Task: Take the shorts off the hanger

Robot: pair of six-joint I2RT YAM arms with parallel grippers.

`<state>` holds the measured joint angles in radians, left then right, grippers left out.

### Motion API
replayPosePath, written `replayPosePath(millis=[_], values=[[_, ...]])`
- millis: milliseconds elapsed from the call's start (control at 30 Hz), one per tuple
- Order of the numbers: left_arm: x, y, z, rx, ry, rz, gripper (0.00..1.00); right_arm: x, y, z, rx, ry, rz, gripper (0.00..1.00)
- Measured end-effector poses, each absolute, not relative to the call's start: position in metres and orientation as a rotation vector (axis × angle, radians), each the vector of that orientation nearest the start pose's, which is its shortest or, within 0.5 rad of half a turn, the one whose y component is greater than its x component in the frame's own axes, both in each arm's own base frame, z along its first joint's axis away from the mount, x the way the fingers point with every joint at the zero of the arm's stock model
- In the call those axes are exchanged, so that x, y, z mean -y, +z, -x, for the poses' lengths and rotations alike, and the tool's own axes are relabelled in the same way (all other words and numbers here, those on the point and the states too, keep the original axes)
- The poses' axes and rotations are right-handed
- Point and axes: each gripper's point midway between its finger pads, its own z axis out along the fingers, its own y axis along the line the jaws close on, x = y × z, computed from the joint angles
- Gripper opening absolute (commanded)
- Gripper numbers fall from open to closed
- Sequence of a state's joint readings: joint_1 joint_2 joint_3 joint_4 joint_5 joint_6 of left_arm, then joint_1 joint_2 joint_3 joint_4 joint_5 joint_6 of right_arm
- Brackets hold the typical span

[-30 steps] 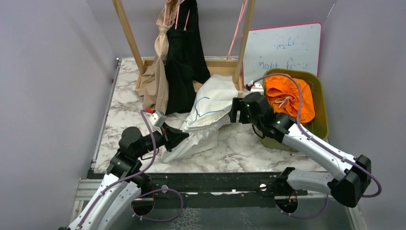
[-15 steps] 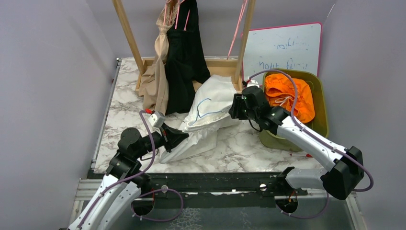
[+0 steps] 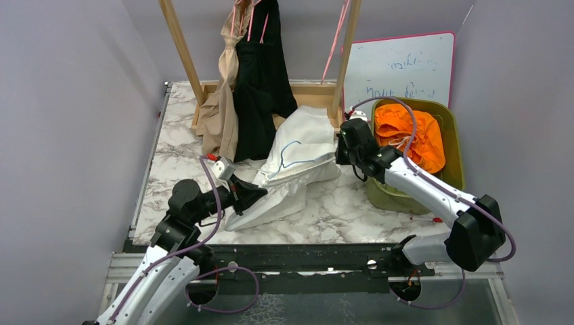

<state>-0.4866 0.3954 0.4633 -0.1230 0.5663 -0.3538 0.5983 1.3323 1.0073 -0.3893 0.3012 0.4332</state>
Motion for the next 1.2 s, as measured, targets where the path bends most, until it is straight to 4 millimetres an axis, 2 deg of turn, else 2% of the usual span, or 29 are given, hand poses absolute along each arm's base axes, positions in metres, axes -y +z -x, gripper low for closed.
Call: replayPosePath(millis=[200,367,467,700,867,1033,1167,1200], values=[[0.197,0.242,-0.149,-1.618,-1.074,-0.567,0.0,-0.194,0.135,-0.317,-2.32,0.307,0.081,0.01],[0.193,0.242,-0.148,-1.608,-1.056,-0.551,0.0,-0.197,0.108,-0.303,-2.398,0.338,0.1,0.01],[0.192,0.24,-0.148,-1.615,-1.052,-0.549,0.0,-0.195,0.107,-0.305,-2.395,0.316,0.09,0.01],[0.191,0.24,-0.15,-1.614,-1.041,-0.538,0.0,-0.19,0.119,-0.32,-2.35,0.258,0.057,0.01],[0.187,0.24,-0.151,-1.593,-1.023,-0.52,0.0,-0.181,0.108,-0.325,-2.377,0.234,0.03,0.01],[0.184,0.242,-0.15,-1.567,-1.008,-0.505,0.0,-0.204,0.104,-0.314,-2.409,0.42,0.106,0.01],[0.182,0.248,-0.151,-1.538,-0.999,-0.495,0.0,-0.224,0.092,-0.289,-2.449,0.621,0.195,0.02],[0.182,0.248,-0.152,-1.536,-0.998,-0.493,0.0,-0.226,0.09,-0.283,-2.457,0.66,0.212,0.05]])
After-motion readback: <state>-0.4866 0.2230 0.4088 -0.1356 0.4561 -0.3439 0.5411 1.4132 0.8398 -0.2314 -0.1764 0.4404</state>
